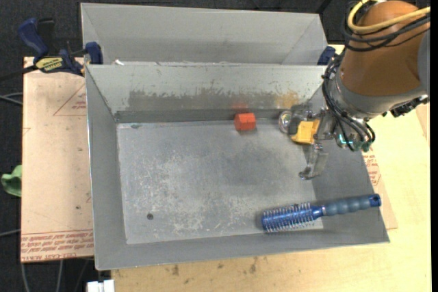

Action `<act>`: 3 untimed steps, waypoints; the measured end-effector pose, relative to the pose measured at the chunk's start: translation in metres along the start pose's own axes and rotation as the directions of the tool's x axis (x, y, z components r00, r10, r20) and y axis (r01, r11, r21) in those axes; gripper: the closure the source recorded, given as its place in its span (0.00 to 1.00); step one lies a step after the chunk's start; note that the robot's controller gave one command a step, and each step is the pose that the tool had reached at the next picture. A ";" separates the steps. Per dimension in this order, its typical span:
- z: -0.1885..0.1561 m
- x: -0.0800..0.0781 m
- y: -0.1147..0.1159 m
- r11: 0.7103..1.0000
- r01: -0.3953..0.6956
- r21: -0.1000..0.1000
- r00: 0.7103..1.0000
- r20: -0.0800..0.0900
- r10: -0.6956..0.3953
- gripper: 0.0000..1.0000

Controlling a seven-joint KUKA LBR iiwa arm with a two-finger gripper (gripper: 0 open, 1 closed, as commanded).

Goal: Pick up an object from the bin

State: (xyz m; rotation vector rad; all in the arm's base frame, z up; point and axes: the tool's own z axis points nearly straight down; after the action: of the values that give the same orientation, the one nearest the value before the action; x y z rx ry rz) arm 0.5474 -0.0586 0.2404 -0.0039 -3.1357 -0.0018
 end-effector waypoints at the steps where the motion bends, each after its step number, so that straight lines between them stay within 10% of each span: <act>1: 0.115 0.010 0.027 0.945 0.327 -0.001 0.945 0.001 -0.327 0.00; 2: 0.155 0.059 -0.024 0.869 0.495 0.004 0.869 0.009 -0.495 0.00; 3: 0.153 0.013 -0.071 0.865 0.501 0.007 0.865 0.011 -0.501 0.00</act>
Offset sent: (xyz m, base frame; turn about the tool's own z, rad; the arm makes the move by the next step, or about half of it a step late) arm -0.0095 0.0258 -0.1121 -0.3343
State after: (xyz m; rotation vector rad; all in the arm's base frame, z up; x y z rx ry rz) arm 0.5335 -0.1293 0.0876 0.8130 -3.0414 0.0021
